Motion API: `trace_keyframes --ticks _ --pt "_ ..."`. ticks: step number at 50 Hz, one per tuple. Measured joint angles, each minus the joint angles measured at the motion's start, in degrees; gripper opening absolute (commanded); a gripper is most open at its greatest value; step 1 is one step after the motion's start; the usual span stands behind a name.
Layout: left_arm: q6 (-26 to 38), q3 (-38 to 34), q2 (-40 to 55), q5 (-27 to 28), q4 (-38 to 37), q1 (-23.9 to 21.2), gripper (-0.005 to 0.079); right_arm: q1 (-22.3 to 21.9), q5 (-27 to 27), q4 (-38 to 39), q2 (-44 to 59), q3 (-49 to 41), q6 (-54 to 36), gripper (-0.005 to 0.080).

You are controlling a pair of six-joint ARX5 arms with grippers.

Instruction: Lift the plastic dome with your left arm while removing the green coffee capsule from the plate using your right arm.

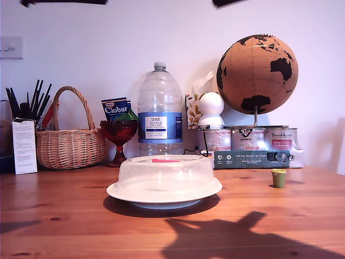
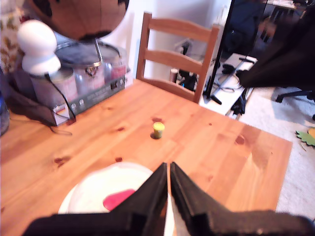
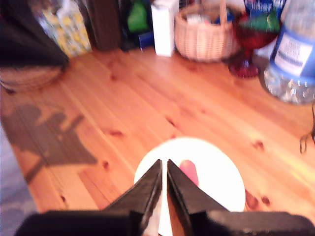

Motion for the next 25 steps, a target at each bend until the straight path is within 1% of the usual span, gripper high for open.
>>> trace_keyframes --ticks 5,25 --pt "0.0 0.0 -0.6 0.0 0.0 0.0 -0.0019 1.1 -0.1 -0.3 -0.1 0.0 0.0 -0.0012" --pt "0.0 0.0 -0.9 -0.2 0.6 0.0 -0.0019 1.0 0.3 -0.8 0.0 0.0 0.0 -0.0012"
